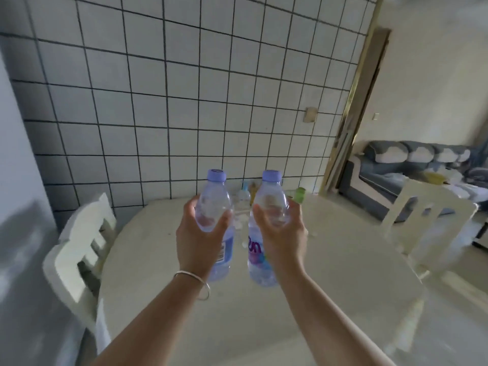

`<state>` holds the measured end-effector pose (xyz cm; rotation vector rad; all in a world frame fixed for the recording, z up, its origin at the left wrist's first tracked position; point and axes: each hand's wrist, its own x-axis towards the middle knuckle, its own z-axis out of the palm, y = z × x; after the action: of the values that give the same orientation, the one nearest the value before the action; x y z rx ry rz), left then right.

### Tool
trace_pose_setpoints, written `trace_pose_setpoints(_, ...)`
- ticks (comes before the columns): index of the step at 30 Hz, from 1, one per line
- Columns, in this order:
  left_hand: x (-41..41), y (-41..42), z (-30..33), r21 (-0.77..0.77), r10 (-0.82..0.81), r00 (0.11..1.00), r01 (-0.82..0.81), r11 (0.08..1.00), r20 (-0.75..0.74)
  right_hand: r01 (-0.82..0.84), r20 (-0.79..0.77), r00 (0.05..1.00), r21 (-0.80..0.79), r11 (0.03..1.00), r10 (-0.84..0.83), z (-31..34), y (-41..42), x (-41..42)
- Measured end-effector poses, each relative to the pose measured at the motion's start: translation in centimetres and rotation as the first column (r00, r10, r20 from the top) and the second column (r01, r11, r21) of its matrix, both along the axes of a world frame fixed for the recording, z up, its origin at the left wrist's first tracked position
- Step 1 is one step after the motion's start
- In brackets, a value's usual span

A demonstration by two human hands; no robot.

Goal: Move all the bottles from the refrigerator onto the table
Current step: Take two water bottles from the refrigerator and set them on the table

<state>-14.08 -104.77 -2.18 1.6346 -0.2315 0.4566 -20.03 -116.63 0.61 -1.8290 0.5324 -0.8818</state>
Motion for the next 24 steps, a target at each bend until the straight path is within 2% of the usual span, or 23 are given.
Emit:
trace_pose_setpoints(2, 2.7, -0.4, -0.3, 0.04, 0.034, 0.999, -0.035, 0.999, 0.025, -0.053, 0.004, 0.999, 0.013, 0.999, 0.053, -0.4, -0.8, 2.8)
trace_pose_setpoints(7, 11.8, 0.5, -2.5, 0.086, 0.118, 0.993, -0.115, 0.99, -0.025, -0.199, -0.033, 0.979, 0.088, 0.976, 0.203, -2.9, -1.4, 12.5)
trace_pose_setpoints(11, 19.9, 2.6, -4.7, 0.12, 0.108, 0.99, -0.096, 0.988, -0.096, -0.248, -0.066, 0.964, 0.13, 0.96, 0.258, -4.8, -0.5, 21.0)
trace_pose_setpoints(18, 33.5, 5.4, -6.3, 0.305, 0.145, 0.97, -0.079, 0.949, -0.197, -0.299, -0.232, 0.918, 0.123, 0.946, 0.32, -7.5, 1.4, 35.4)
trace_pose_setpoints(24, 42.3, 6.3, -10.0, 0.313, 0.178, 0.95, -0.092, 0.945, -0.257, -0.348, -0.39, 0.855, 0.058, 0.936, 0.342, -11.6, 2.3, 45.1)
